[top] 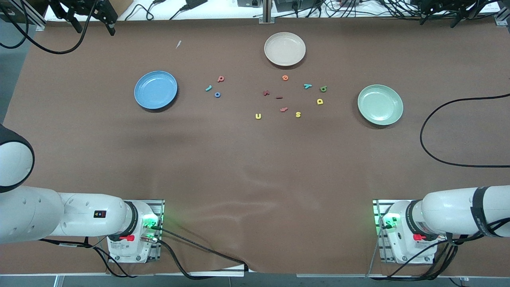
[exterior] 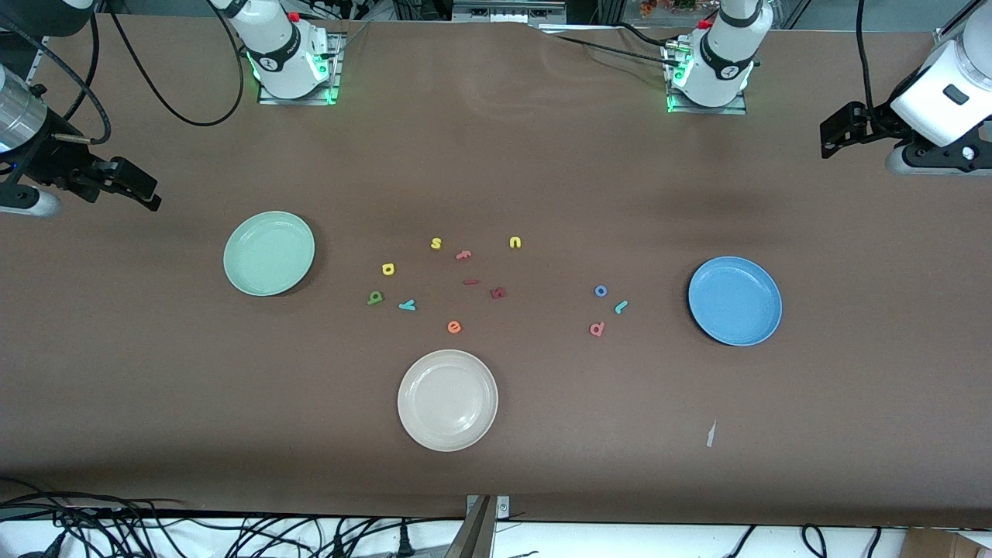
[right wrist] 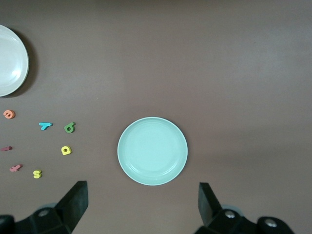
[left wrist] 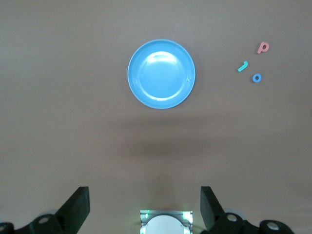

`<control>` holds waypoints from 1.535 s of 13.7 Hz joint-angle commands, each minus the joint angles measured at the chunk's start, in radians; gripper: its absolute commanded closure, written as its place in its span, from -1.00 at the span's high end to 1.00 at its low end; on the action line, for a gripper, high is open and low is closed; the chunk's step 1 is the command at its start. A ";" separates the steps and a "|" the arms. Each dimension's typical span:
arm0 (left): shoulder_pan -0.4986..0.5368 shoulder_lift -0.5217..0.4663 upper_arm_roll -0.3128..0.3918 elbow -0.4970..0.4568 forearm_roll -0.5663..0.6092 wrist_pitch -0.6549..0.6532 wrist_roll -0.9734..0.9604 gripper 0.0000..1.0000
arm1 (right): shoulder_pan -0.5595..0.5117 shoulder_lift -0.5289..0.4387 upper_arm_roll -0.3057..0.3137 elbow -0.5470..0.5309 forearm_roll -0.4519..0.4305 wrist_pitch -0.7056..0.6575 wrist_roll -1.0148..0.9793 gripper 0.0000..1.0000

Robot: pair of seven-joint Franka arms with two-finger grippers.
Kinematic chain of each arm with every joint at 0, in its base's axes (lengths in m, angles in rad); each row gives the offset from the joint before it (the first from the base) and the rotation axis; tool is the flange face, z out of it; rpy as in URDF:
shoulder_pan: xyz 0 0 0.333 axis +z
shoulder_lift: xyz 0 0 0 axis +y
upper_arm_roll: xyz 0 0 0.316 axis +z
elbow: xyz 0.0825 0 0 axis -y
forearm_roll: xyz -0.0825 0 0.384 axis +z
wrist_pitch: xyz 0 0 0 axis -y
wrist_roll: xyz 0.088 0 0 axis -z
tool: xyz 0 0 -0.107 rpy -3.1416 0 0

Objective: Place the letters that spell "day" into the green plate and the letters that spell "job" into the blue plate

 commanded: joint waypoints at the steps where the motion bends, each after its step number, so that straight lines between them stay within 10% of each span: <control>1: 0.008 0.016 -0.004 0.029 0.017 -0.029 0.008 1.00 | 0.000 -0.001 0.000 0.009 0.016 -0.008 0.004 1.00; 21: 0.002 0.026 -0.004 0.062 0.005 -0.021 0.005 1.00 | 0.000 -0.001 0.002 0.009 0.017 -0.010 0.007 1.00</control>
